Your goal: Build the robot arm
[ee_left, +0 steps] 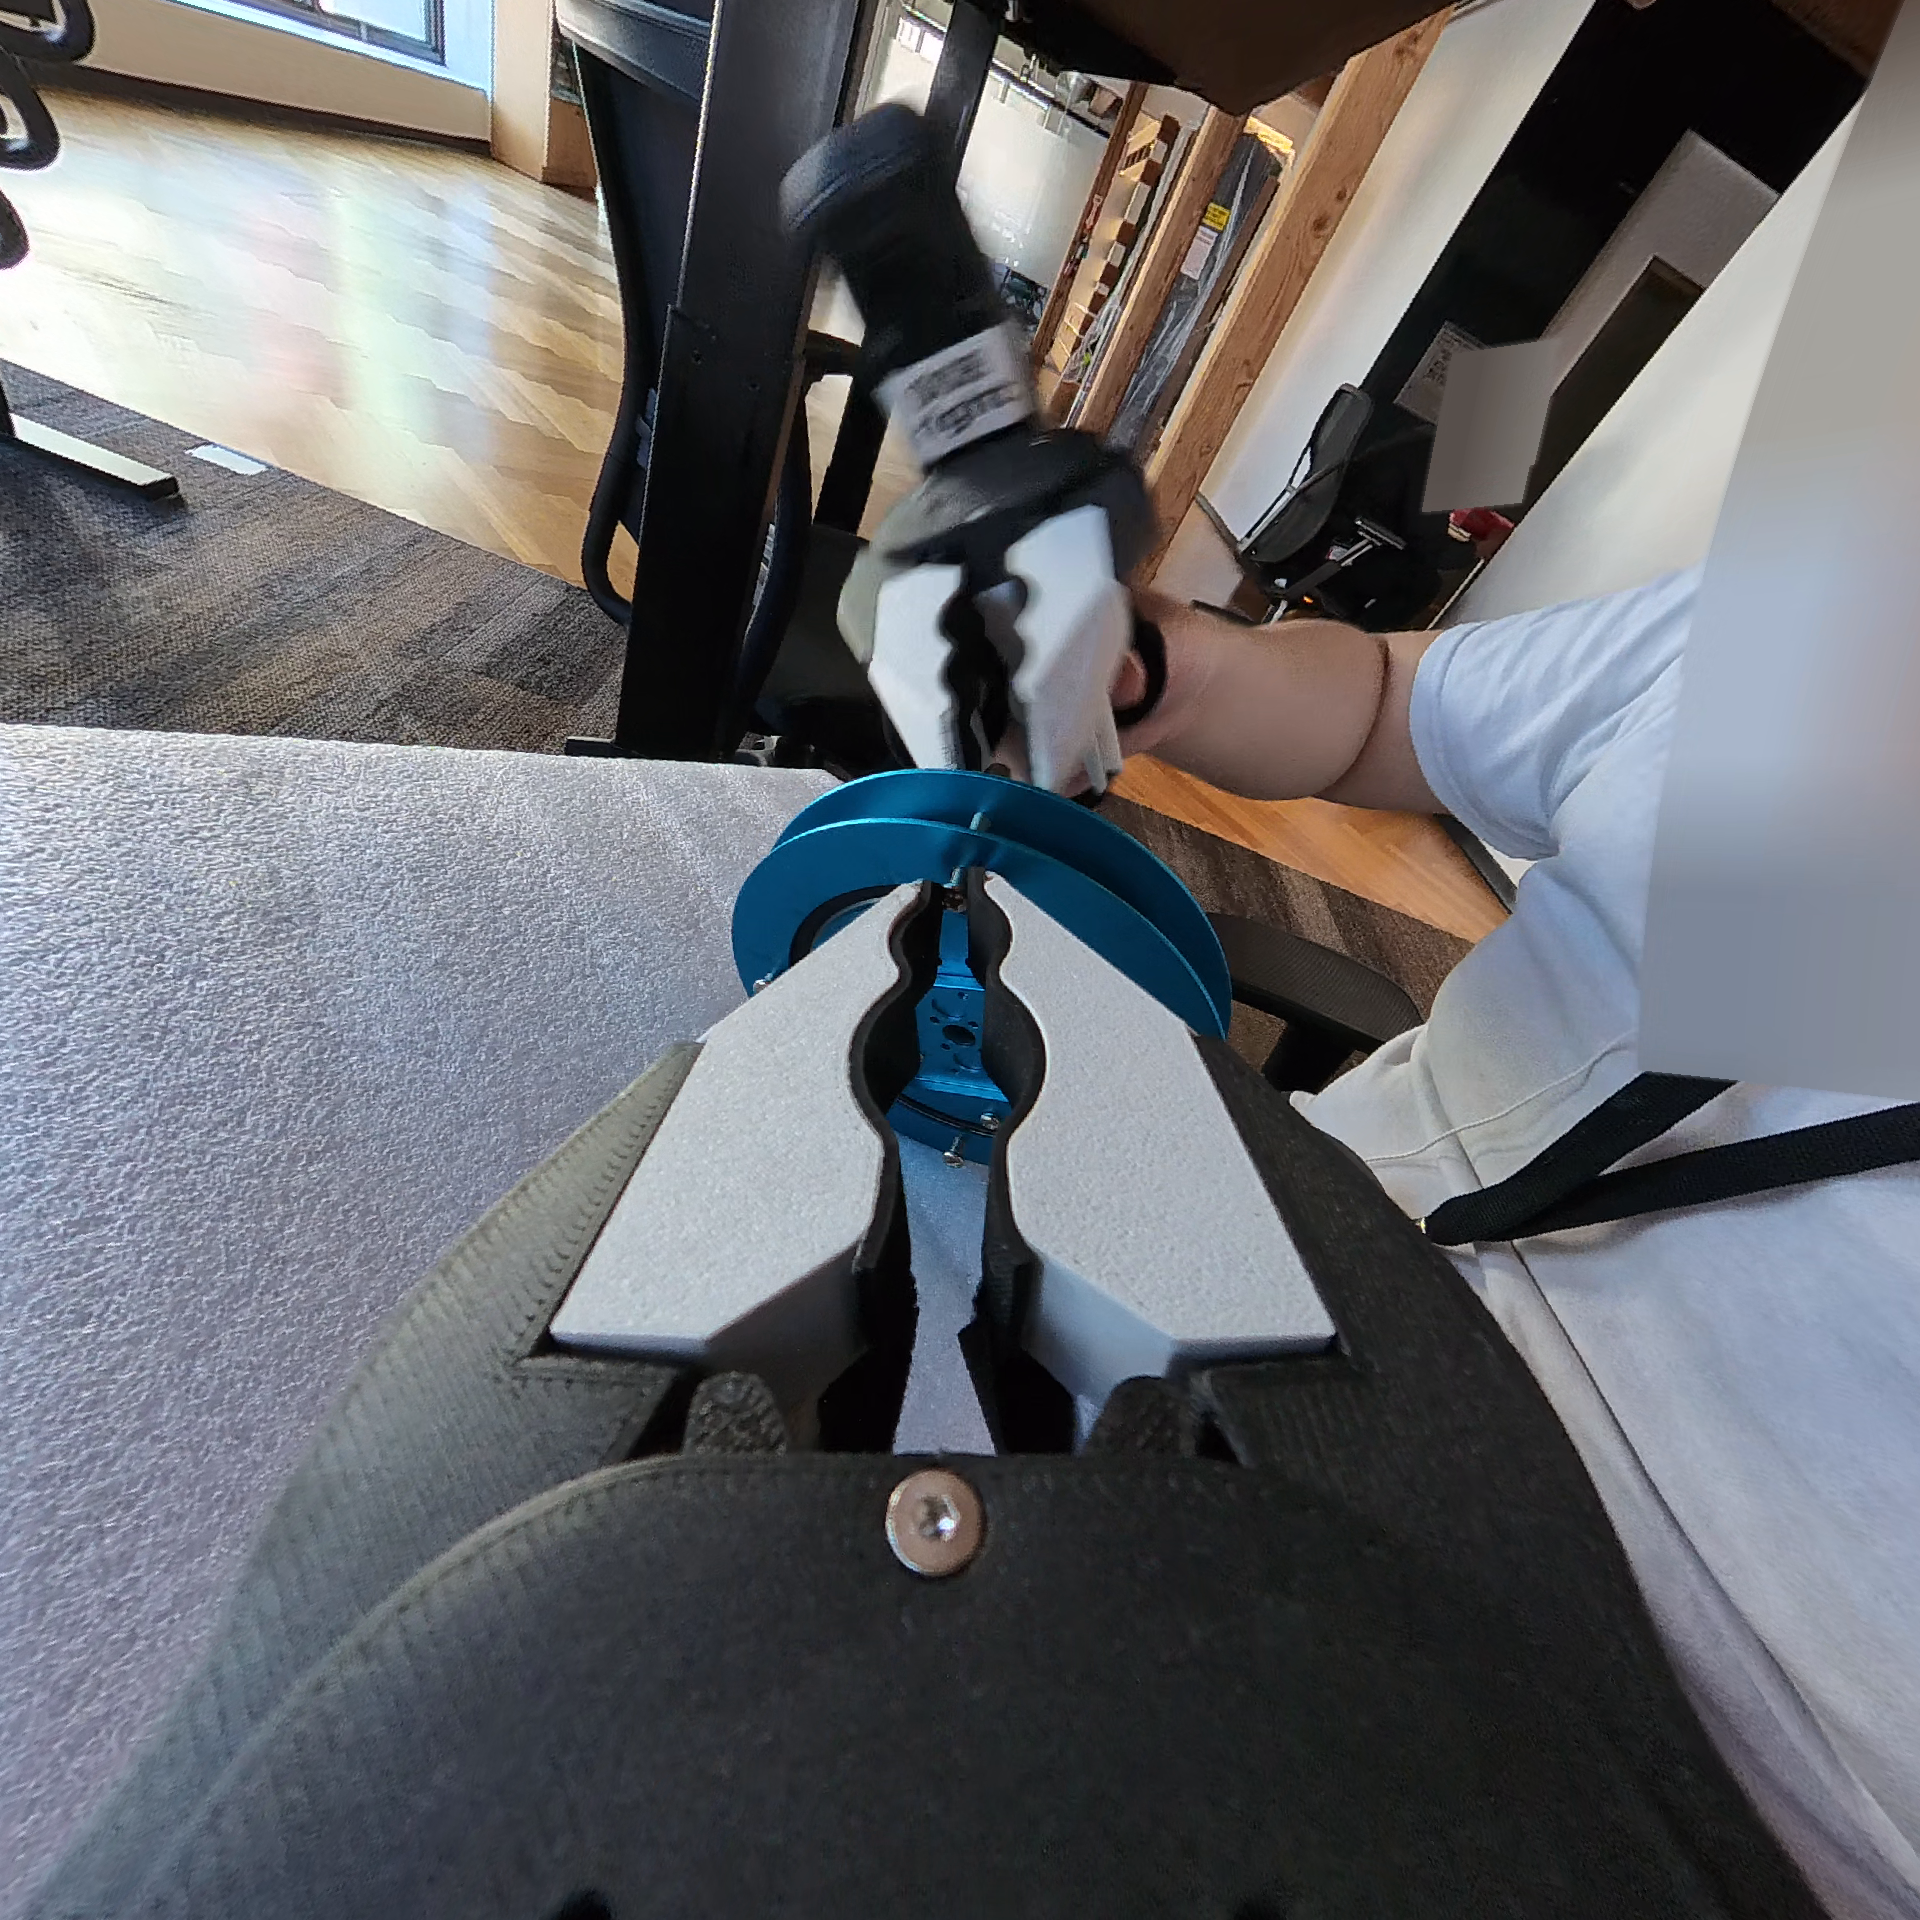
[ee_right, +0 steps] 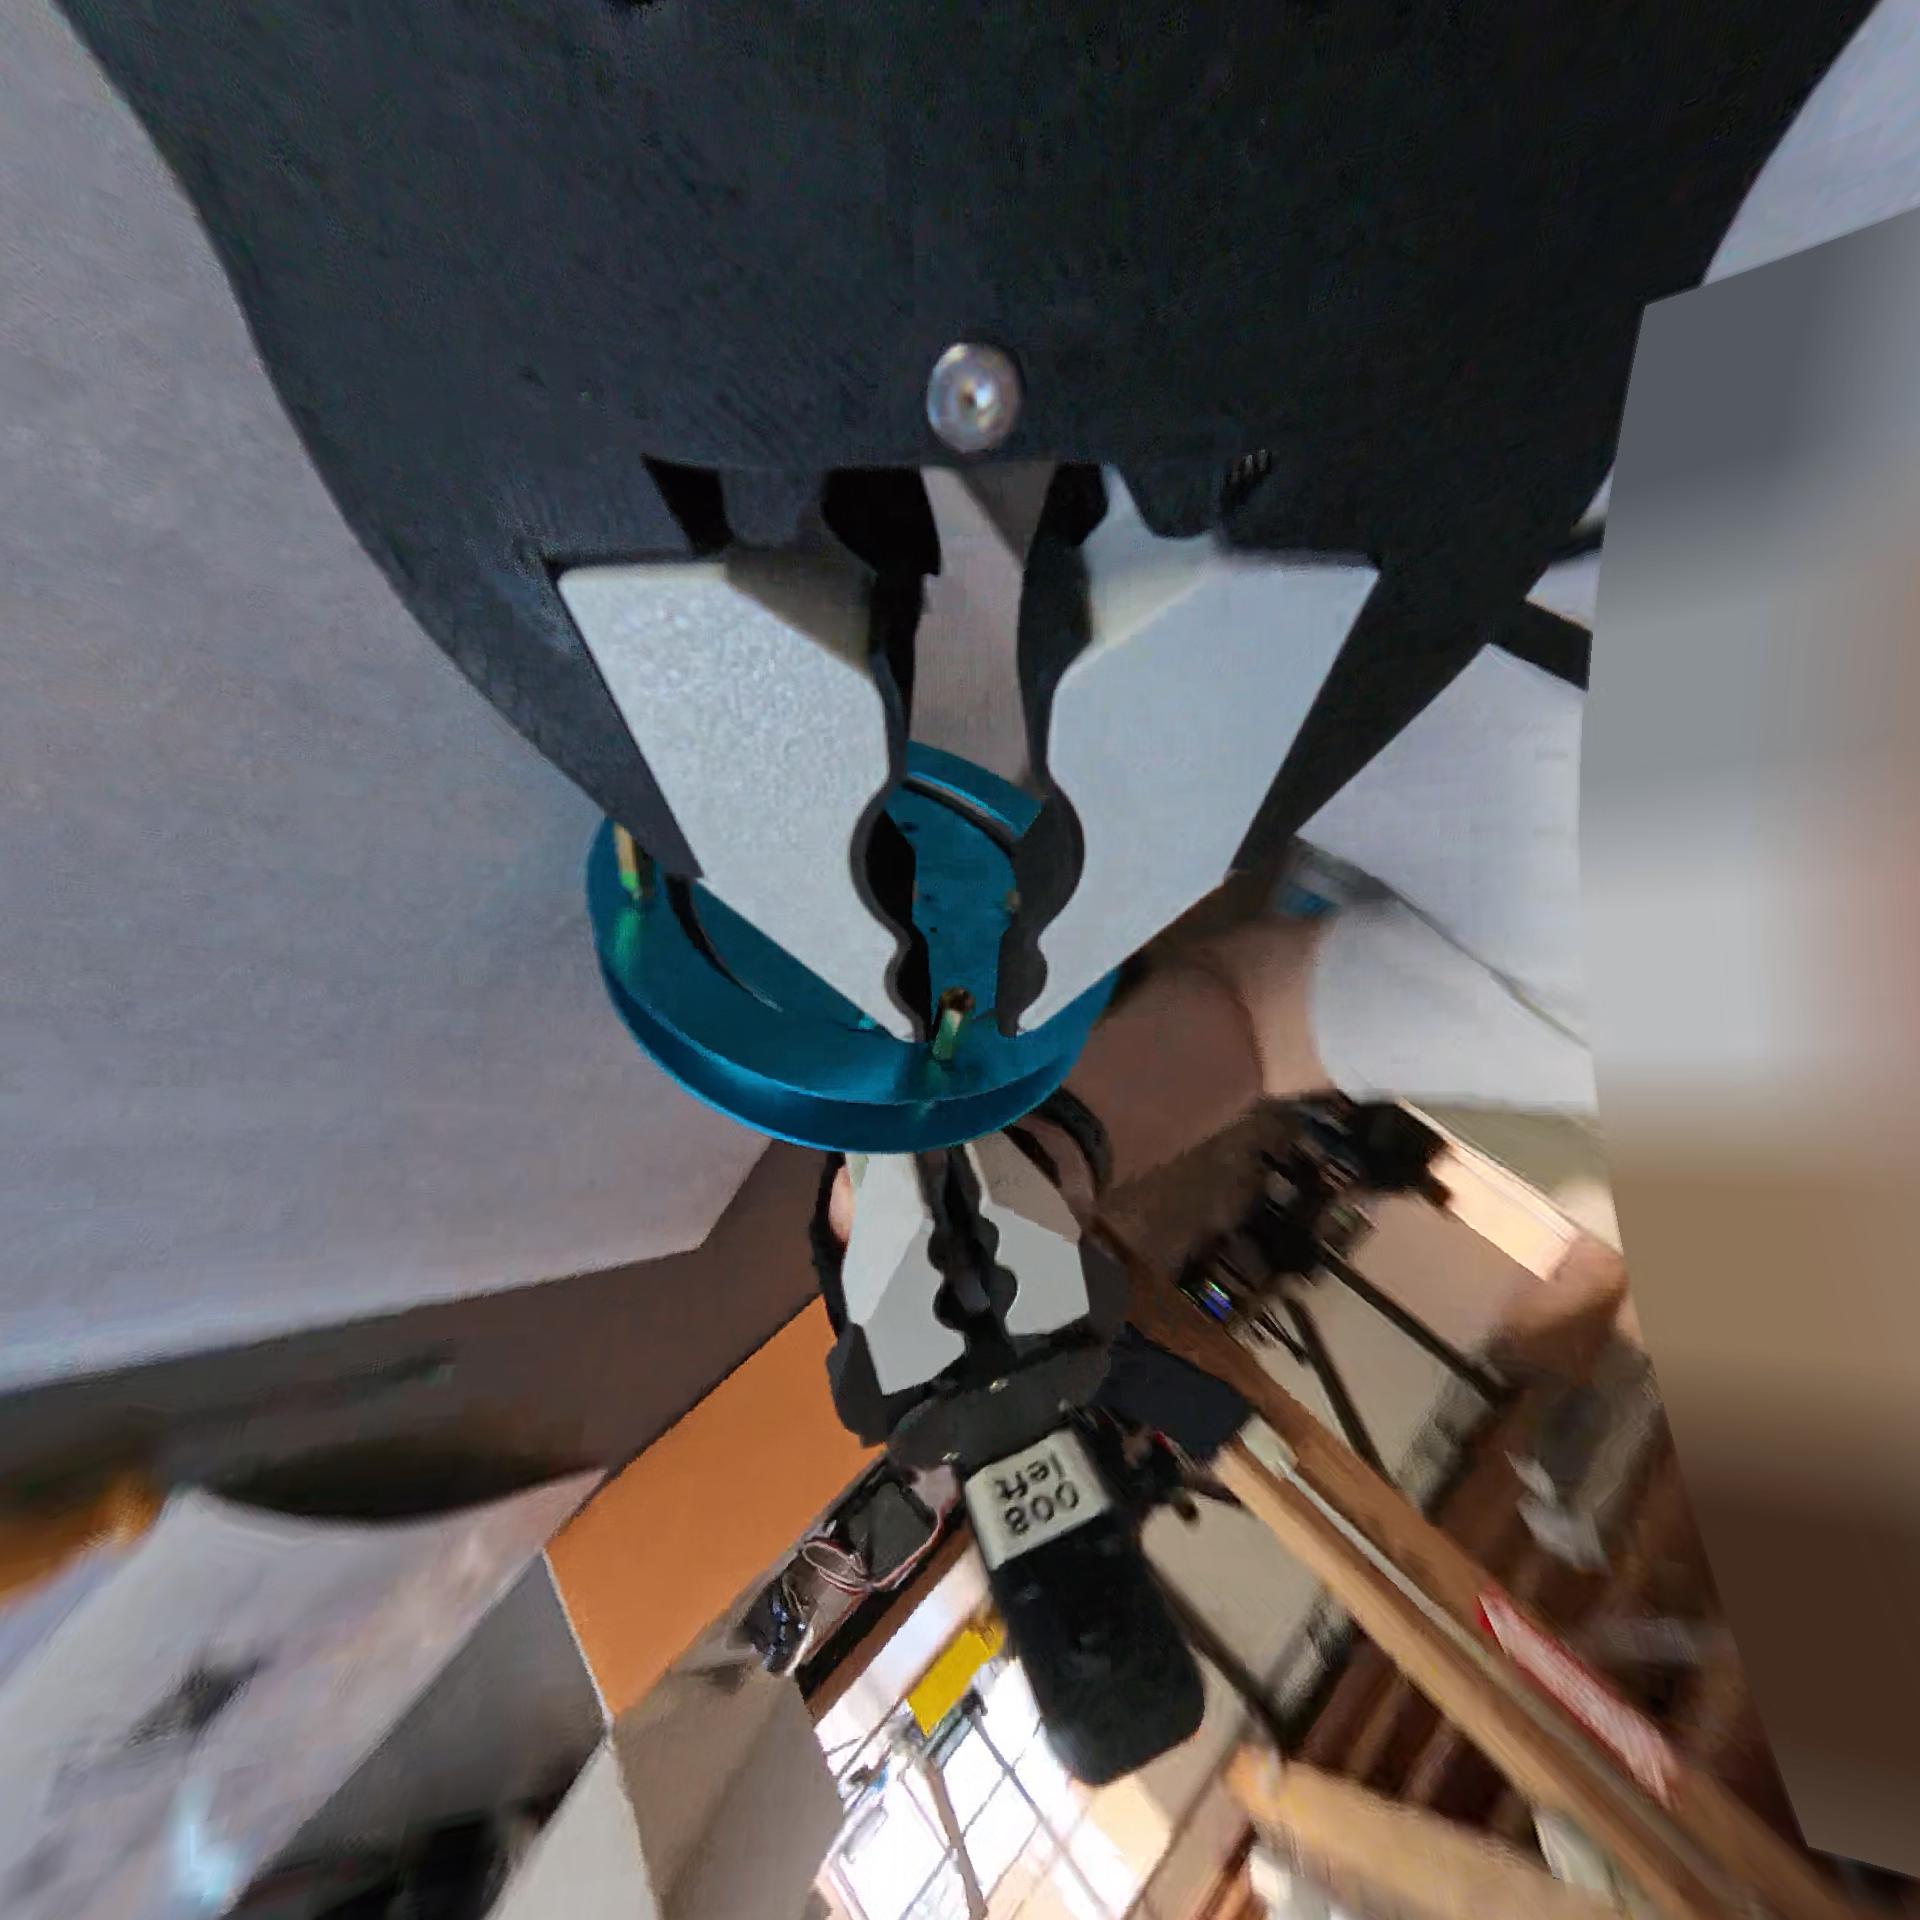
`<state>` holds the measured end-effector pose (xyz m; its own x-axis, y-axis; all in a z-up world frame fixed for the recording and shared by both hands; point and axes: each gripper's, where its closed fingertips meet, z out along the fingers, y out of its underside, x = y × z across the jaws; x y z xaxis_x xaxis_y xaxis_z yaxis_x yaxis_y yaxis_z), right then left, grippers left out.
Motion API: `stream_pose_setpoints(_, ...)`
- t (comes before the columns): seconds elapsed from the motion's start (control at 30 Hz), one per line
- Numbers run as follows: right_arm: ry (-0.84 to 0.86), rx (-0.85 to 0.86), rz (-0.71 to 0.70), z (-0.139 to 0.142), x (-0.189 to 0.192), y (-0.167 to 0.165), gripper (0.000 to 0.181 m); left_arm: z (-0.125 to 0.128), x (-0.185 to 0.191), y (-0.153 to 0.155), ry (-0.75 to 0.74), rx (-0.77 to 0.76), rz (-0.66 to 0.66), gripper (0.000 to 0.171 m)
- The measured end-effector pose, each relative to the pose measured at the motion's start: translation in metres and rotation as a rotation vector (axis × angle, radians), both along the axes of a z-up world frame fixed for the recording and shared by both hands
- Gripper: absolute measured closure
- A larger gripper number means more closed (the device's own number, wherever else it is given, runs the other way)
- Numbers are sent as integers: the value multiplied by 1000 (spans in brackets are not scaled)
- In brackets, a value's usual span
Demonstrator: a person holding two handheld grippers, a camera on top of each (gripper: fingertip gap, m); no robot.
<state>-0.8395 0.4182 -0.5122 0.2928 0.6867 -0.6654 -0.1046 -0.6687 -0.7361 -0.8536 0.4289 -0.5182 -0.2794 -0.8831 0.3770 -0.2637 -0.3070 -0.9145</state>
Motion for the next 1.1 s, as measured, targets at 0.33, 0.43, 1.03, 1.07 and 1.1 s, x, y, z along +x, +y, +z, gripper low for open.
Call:
stream_pose_setpoints(0.33,-458,416,-100,-7,0,4,177,-1,-1,3,-2,3,15,168)
stream_pose_setpoints(0.43,-88,-106,-115,-6,-1,4,178,-1,0,4,2,35,21,168)
stream_pose_setpoints(1.03,-535,605,-53,4,0,0,164,0,2,-1,-9,-20,-4,168)
stream_pose_setpoints(1.07,-578,632,-63,2,2,2,170,0,1,0,-9,-19,-2,168)
stream_pose_setpoints(1.1,-619,655,-70,-1,3,3,176,0,1,0,-8,-19,-2,168)
